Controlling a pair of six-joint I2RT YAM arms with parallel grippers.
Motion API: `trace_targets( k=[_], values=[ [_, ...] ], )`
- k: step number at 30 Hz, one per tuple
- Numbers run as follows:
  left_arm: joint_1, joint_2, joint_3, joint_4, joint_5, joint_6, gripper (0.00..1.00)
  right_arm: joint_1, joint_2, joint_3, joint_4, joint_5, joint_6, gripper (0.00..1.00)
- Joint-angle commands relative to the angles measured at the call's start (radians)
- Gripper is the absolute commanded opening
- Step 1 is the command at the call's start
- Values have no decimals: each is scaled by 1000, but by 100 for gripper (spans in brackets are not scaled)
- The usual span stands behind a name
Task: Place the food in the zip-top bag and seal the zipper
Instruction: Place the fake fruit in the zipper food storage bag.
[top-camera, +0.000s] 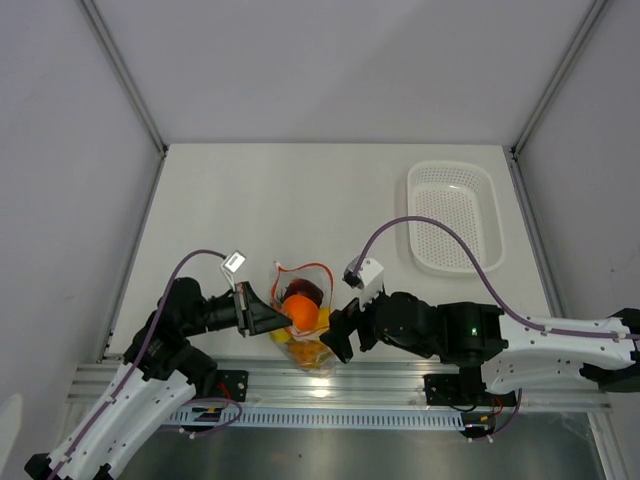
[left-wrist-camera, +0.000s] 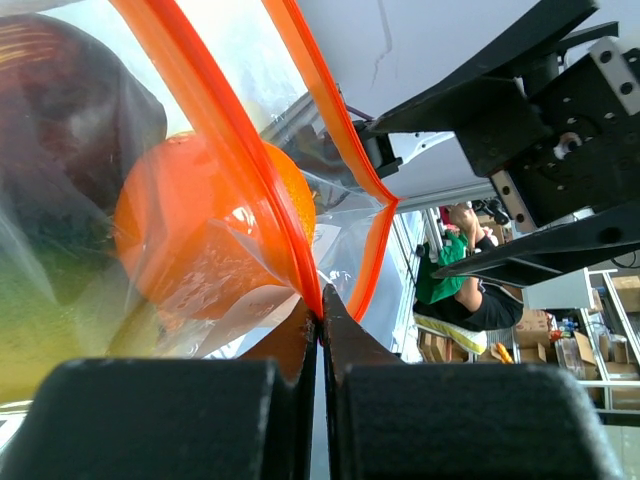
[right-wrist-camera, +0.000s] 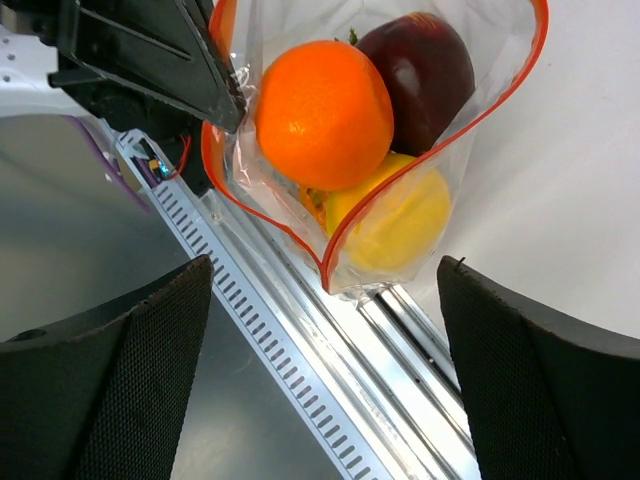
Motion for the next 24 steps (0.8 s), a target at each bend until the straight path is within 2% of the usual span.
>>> trace_targets(
  k=[1, 6, 7, 15, 17, 18, 21, 22, 23, 24],
  values=[
    [-3, -18, 43, -28, 5, 22, 0, 3, 6, -6, 44, -18, -31, 92],
    [-3, -21, 63, -42, 2, 21, 1, 2, 29, -15, 93, -61, -72, 83],
    [-3, -21, 63, -42, 2, 19, 1, -1, 32, -17, 111, -67, -90, 78],
    [-4, -43, 80, -66, -6, 15, 1, -18, 112, 13, 121, -118, -144, 70],
    [-3, -43, 86, -74, -11, 16, 1, -24, 120, 17, 112, -116, -152, 47],
    [-4, -46, 83, -77, -11, 16, 1, -26, 124, 19, 110, -115, -153, 31],
    [-3, -46, 86, -75, -14, 13, 1, -35, 126, 17, 112, -112, -162, 28],
    [-4, -44, 90, -72, -14, 13, 1, -40, 126, 20, 109, -113, -166, 23],
    [-3, -43, 93, -69, -14, 12, 1, -49, 127, 25, 102, -113, -170, 14],
    [-3, -32, 98, -65, -15, 10, 1, -52, 129, 48, 95, -107, -179, 0]
  ],
)
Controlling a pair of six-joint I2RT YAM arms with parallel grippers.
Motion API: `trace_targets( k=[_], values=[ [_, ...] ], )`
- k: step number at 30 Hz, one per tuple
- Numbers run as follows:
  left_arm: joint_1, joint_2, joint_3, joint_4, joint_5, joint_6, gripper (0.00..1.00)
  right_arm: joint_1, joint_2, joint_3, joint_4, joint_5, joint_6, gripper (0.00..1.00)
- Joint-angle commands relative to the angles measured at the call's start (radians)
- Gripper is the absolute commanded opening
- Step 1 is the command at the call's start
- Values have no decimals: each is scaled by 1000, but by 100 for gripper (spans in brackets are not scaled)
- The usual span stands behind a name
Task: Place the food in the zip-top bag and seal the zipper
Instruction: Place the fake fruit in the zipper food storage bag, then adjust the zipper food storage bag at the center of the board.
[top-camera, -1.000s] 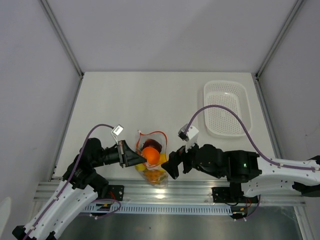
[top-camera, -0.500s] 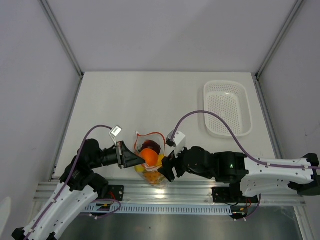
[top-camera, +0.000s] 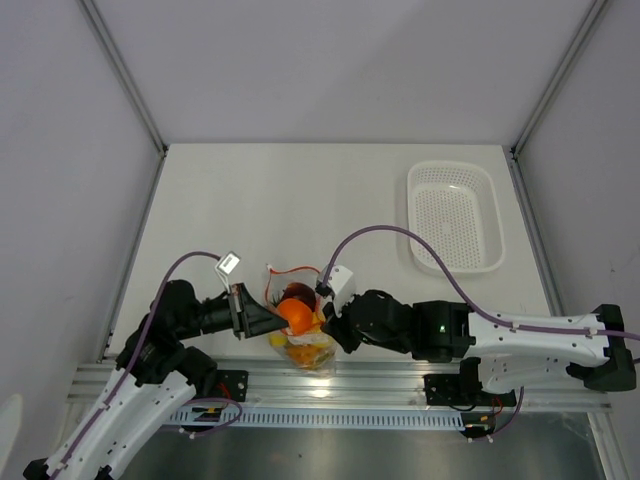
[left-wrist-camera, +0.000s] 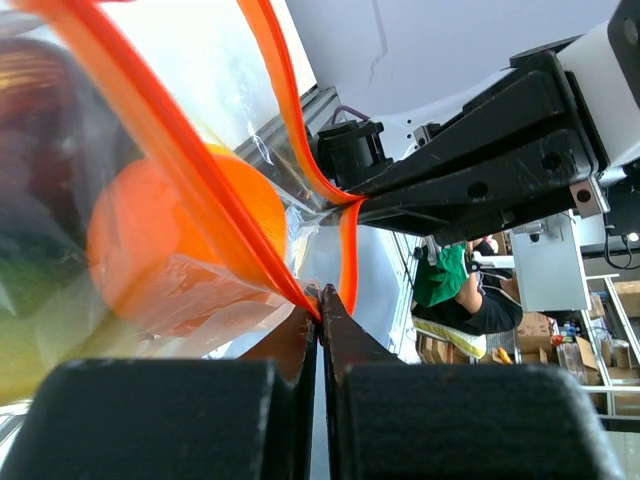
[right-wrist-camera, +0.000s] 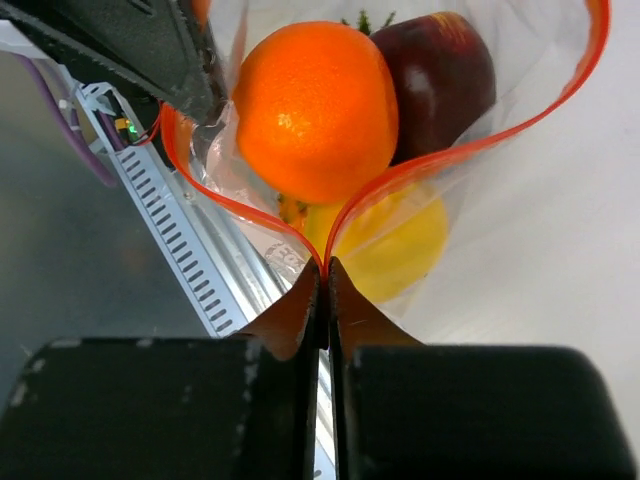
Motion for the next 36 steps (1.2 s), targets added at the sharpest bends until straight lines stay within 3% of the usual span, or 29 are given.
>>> trace_targets(
  k=[1, 7, 11, 14, 18, 19, 21, 22, 24, 26, 27, 32, 36],
  values=[
    [-2, 14, 69, 28, -1, 9, 1, -16, 4, 75, -10, 30, -33, 0],
    [-4, 101, 206, 42, 13, 24, 0, -1, 1, 255, -114, 96, -87, 0],
    [-4, 80, 258, 5, -16, 46, 1, 81, -17, 286, -130, 149, -66, 0],
    [-2, 37, 170, -18, -33, 47, 1, 96, -17, 203, -110, 129, -14, 0],
    [-4, -24, -59, 60, -10, -9, 0, 96, 1, 1, 52, 51, 72, 0],
    [-4, -35, -146, 75, -1, -26, 1, 98, 16, -20, 65, 12, 89, 0],
    [-4, -69, -176, 88, 5, -51, 1, 101, 79, -20, 59, -21, 109, 2],
    [-2, -75, -176, 74, 2, -52, 1, 104, 101, 0, 39, -25, 109, 9],
    [-2, -84, -139, 43, -15, -33, 1, 111, 134, 89, -46, 3, 102, 41],
    [-2, -77, -71, -17, -25, 1, 1, 119, 165, 159, -106, 83, 96, 63],
    [-4, -70, -53, -35, -33, 12, 1, 119, 168, 227, -160, 111, 94, 99],
    [-4, -80, 43, -118, -55, 46, 1, 122, 135, 344, -226, 243, 76, 99],
    [-2, -90, 54, -121, -50, 40, 1, 96, 49, 303, -95, 295, 62, 99]
  ],
)
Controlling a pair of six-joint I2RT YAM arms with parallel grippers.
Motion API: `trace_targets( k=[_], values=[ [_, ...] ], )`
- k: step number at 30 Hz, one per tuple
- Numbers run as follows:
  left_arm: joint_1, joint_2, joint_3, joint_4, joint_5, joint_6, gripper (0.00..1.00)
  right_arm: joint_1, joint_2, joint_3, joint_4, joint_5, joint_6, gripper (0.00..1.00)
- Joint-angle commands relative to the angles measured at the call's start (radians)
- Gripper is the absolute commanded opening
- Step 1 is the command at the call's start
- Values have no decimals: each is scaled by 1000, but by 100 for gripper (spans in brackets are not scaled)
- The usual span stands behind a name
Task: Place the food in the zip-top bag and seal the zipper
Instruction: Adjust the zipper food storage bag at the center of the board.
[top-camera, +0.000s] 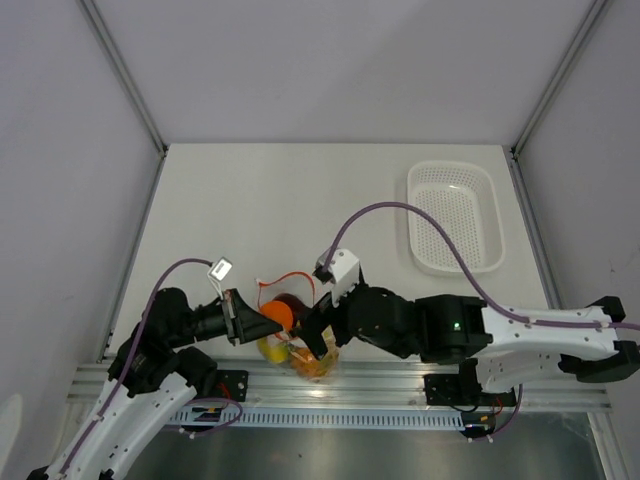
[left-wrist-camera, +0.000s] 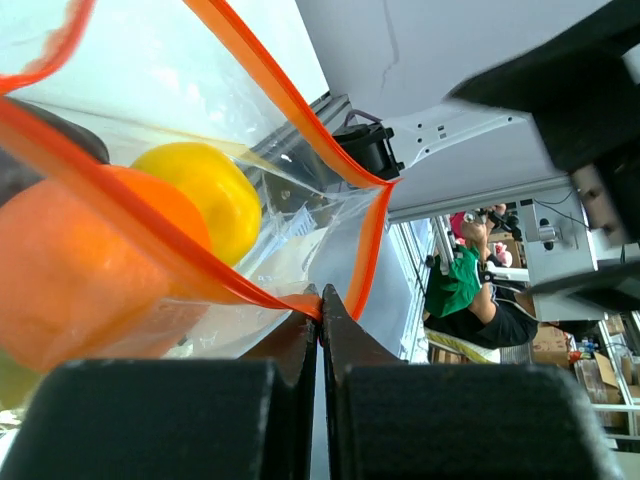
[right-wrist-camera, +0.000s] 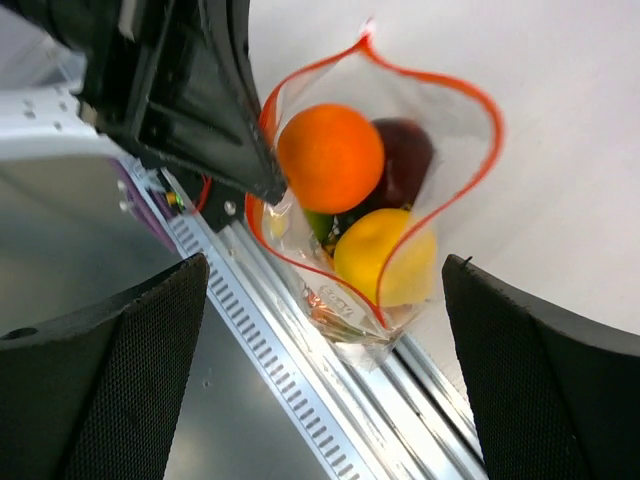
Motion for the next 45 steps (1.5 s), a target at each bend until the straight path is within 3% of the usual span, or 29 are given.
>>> trace_targets(
  k=[1, 3, 4, 8, 13, 19, 27, 34, 36, 38, 39, 40, 41, 45],
  values=[
    [-2, -10, 37, -28, -2, 21, 1, -43, -84, -41, 89, 92, -8, 99],
    [-4, -7, 39, -25, 3, 19, 0, -138, -92, -37, 79, -2, 73, 99],
    [-2, -5, 42, -22, 6, 19, 0, -248, -79, -18, 50, -36, 107, 99],
    [-2, -8, 46, -20, 10, 18, 1, -365, 13, 87, -36, -133, 132, 99],
    [-2, -7, 52, -25, 15, 18, 1, -533, 141, 155, -87, -541, 128, 99],
    [-2, -11, 59, -32, 18, 19, 1, -525, 228, 232, -122, -598, 29, 99],
    [-4, -7, 55, -17, 27, 15, 1, -512, 323, 214, -108, -695, 0, 84],
    [-4, -10, 60, -26, 32, 18, 1, -519, 397, 233, -113, -695, -24, 77],
    [-2, -14, 59, -28, 32, 18, 1, -522, 422, 240, -113, -702, -31, 67],
    [-4, -16, 59, -32, 30, 22, 1, -530, 437, 246, -116, -707, -35, 49],
    [-4, -17, 59, -35, 27, 25, 1, -530, 443, 247, -117, -699, -37, 37],
    [-4, -19, 52, -38, 20, 29, 1, -530, 442, 249, -125, -661, -32, 10],
    [-4, -19, 51, -38, 6, 33, 1, -530, 439, 247, -128, -643, -28, 1],
    [-4, 4, 43, -23, -45, 52, 1, -528, 353, 208, -119, -580, -5, 0]
  ],
)
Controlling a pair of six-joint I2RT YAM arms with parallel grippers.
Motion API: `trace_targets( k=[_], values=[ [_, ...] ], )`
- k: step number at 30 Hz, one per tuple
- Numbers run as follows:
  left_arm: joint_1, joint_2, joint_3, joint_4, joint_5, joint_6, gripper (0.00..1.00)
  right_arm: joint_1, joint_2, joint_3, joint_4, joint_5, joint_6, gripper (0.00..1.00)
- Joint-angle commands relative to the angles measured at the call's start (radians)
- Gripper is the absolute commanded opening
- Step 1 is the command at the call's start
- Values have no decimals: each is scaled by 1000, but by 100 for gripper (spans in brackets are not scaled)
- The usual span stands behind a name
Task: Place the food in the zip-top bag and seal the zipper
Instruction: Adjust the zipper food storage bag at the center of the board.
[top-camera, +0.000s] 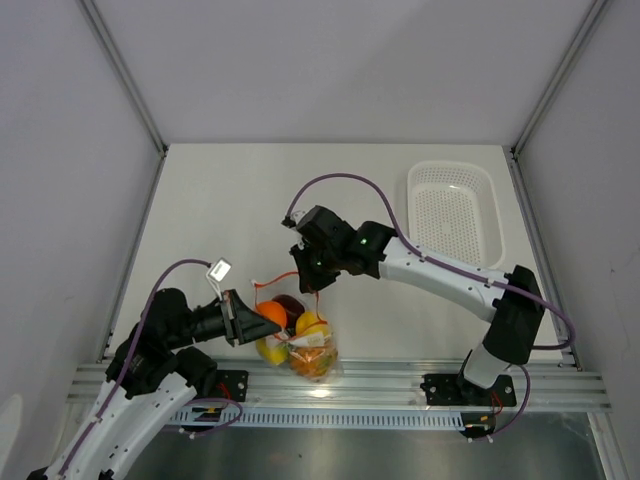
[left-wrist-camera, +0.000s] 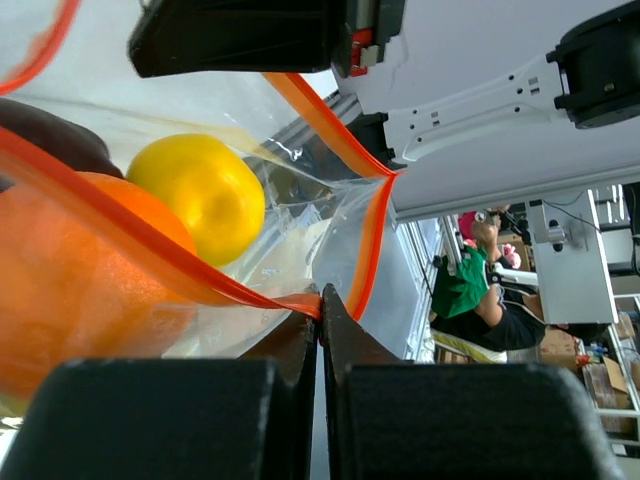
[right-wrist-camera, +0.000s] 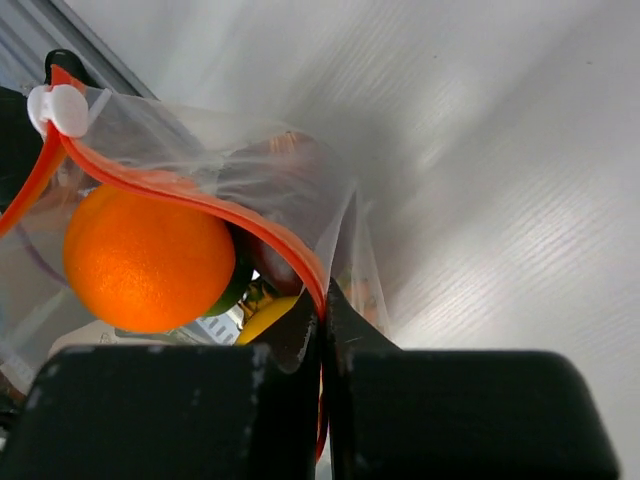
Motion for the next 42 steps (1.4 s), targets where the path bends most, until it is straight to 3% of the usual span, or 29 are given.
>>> trace_targets(
  k=[1, 8, 13, 17, 21, 26, 29, 33, 38, 40, 41, 42],
  values=[
    [-2, 33, 27, 41, -35, 35, 1, -2, -107, 6, 4, 80, 16, 0],
    [-4, 266, 73, 305, 17, 27, 1, 36, -322, -103, 3, 193, 128, 0],
    [-28, 385, 102, 419, 97, 12, 1, 191, -436, -283, 99, 366, 305, 0],
    [-42, 369, 70, 434, 103, 16, 1, 315, -434, -365, 112, 560, 504, 0],
    [-45, 316, 13, 372, 95, 52, 1, 344, -392, -436, 249, 580, 605, 0],
    [-45, 196, -62, 263, 77, 79, 1, 364, -303, -398, 337, 595, 630, 0],
    [-45, 150, -70, 183, 54, 119, 0, 370, -276, -355, 351, 577, 574, 9],
    [-44, 136, -53, 115, 41, 165, 0, 367, -263, -297, 285, 571, 484, 38],
    [-45, 142, -53, 107, 54, 182, 0, 366, -295, -238, 204, 557, 376, 62],
    [-45, 150, -50, 120, 64, 184, 0, 366, -318, -232, 173, 584, 353, 90],
    [-45, 155, -45, 120, 67, 184, 1, 366, -342, -229, 164, 603, 330, 99],
    [-44, 161, -45, 123, 71, 184, 1, 364, -354, -229, 149, 646, 322, 100]
  ],
)
